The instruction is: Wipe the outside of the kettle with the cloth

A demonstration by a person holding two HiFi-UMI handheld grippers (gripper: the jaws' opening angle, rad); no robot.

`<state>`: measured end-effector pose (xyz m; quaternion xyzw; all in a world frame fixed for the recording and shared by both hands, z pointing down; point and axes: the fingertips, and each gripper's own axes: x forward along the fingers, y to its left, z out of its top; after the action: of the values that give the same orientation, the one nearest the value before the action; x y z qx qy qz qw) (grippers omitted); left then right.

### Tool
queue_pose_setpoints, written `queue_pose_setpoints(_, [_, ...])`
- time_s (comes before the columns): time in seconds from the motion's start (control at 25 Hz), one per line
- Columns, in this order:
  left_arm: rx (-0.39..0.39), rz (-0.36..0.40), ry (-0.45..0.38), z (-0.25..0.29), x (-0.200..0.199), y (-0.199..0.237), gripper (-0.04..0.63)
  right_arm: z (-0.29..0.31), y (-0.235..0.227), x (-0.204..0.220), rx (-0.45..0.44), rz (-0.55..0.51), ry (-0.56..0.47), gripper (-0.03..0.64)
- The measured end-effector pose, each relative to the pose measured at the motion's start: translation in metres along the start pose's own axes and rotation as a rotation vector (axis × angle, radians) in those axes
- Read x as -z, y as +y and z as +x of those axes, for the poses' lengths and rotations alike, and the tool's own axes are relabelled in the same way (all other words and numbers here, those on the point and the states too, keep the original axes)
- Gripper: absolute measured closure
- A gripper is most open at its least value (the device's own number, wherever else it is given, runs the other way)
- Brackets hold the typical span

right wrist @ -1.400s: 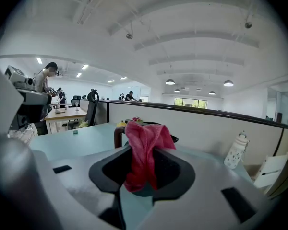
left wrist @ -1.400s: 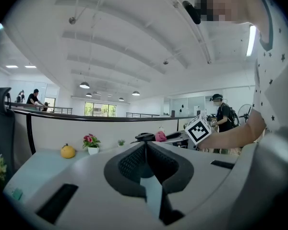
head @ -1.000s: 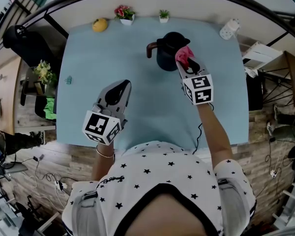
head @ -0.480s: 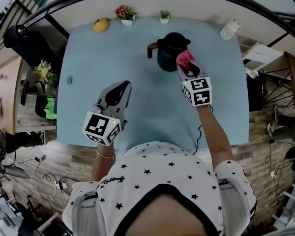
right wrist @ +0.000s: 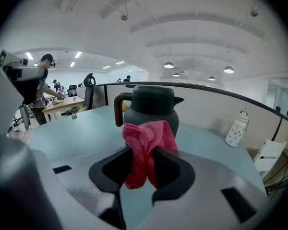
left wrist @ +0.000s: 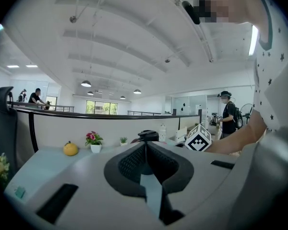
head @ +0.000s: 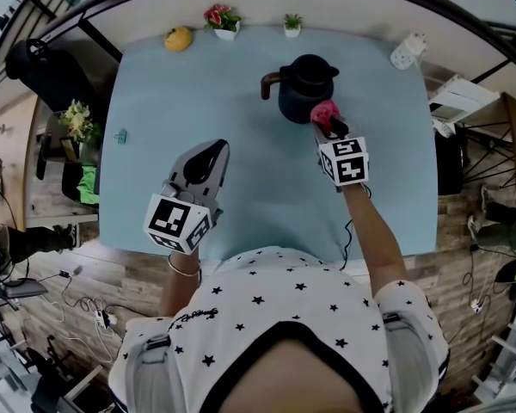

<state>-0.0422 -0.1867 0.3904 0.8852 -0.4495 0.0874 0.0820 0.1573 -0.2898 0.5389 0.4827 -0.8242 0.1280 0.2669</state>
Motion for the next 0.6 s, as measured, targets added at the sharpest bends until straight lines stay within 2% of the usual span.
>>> queue_pose_setpoints(0.6, [-0.017,-0.025,0.030,0.011,0.012,0.014,0.563,0.037,0.003,0.052,-0.044,0.034,0.169,0.489])
